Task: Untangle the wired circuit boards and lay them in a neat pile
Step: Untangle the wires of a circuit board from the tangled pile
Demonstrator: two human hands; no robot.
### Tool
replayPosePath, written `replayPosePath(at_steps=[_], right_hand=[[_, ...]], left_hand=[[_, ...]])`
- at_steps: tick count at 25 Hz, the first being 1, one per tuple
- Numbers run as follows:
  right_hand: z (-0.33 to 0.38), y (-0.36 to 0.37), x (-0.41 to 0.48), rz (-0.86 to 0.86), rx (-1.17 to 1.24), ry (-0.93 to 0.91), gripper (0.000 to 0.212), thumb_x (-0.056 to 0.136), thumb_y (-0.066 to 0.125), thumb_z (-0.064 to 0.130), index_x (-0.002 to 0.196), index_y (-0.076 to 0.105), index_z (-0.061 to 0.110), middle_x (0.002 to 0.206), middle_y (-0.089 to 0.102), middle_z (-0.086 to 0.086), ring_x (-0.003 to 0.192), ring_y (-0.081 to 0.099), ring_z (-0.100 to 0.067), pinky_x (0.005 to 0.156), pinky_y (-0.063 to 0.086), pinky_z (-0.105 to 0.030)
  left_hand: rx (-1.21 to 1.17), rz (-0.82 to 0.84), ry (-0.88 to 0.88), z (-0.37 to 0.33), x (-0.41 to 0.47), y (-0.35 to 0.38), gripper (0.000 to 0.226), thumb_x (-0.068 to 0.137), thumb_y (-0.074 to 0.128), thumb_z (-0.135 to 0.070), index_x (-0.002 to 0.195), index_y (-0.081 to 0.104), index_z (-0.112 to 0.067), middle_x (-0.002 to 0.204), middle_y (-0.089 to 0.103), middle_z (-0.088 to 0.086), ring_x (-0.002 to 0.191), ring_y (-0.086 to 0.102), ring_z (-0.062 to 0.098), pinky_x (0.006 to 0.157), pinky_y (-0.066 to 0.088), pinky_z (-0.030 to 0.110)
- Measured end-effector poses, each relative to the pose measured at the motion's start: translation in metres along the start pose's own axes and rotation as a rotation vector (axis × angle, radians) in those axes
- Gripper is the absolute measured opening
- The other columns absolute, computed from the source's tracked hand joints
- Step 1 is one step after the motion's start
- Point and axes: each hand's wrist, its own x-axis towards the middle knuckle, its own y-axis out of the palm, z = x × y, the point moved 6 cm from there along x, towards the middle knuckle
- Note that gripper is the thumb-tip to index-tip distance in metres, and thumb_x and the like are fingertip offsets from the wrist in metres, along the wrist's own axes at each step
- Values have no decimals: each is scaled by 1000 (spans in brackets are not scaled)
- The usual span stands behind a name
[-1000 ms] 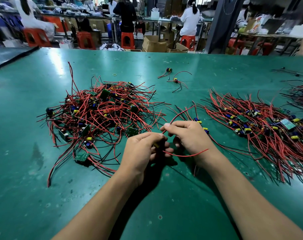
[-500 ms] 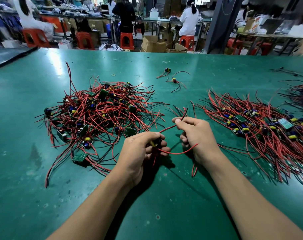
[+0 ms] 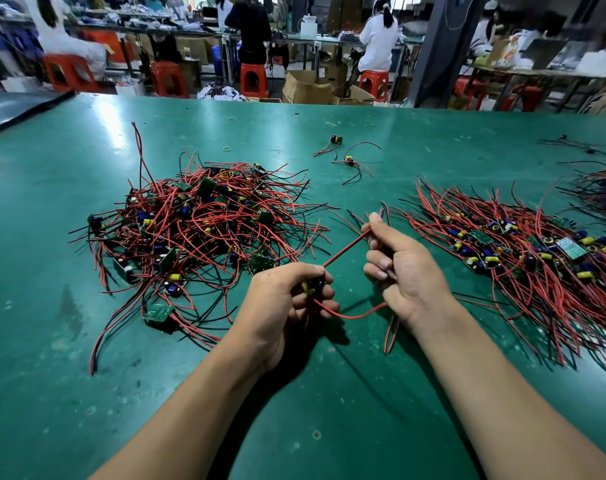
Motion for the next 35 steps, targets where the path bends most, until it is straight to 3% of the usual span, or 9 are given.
replayPosePath(at_steps=[4, 11, 16, 20, 24, 28, 31, 35], right_hand=[[-3, 4, 0, 49, 252, 169, 26, 91, 63, 24, 70, 57, 9, 56, 39, 5, 30, 26, -2, 29, 20, -13], [-1, -3, 1, 9, 411, 219, 23, 75, 69, 18, 59, 53, 10, 68, 27, 5, 29, 23, -3, 27, 19, -14], [2, -3, 3, 41, 409, 207, 37, 95, 60, 23, 61, 59, 8, 61, 36, 4, 30, 28, -3, 29, 22, -12], [5, -5, 3, 46, 435, 204, 35, 95, 60, 23, 65, 58, 8, 57, 38, 4, 31, 29, -2, 30, 23, -12], [5, -5, 3, 24, 264, 148, 25, 92, 65, 33, 83, 63, 10, 64, 42, 5, 37, 34, -2, 35, 28, -11], [-2, -6, 4, -32, 140, 121, 33, 93, 64, 39, 98, 65, 6, 67, 50, 1, 40, 39, -3, 38, 34, -14], [-3, -7, 4, -25, 59, 105, 24, 97, 60, 29, 96, 67, 6, 66, 52, 1, 42, 41, -4, 39, 35, -16], [-12, 0, -1, 113, -337, -2, 3, 93, 64, 8, 95, 66, 8, 68, 54, -1, 46, 44, -7, 42, 38, -18]], left_hand=[[24, 4, 15, -1, 1, 1, 18, 87, 57, -6, 72, 66, -1, 60, 61, 11, 46, 59, 20, 46, 52, 21], [55, 20, 25, -1, 2, -1, 26, 84, 59, -6, 61, 71, -5, 61, 61, 13, 48, 61, 22, 49, 53, 24], [49, 12, 41, -3, 2, -2, 26, 85, 57, -4, 62, 70, -4, 61, 61, 14, 47, 61, 23, 49, 53, 24], [39, 11, 44, -3, 2, -2, 26, 86, 57, -3, 63, 69, -3, 62, 61, 15, 48, 61, 23, 50, 53, 25], [-3, -1, 53, -3, 2, -3, 15, 88, 58, -2, 78, 68, 1, 66, 64, 16, 53, 65, 23, 54, 56, 25], [-11, -9, 96, -6, 3, -5, 15, 93, 58, -7, 86, 66, 2, 69, 67, 14, 58, 68, 22, 59, 58, 26], [-28, -12, 87, -5, 4, -5, 17, 95, 57, -11, 86, 67, 1, 71, 67, 13, 60, 69, 22, 61, 58, 27], [-122, -12, 52, -5, 5, -7, 16, 93, 59, -16, 94, 66, 0, 81, 72, 14, 71, 73, 24, 70, 60, 28]])
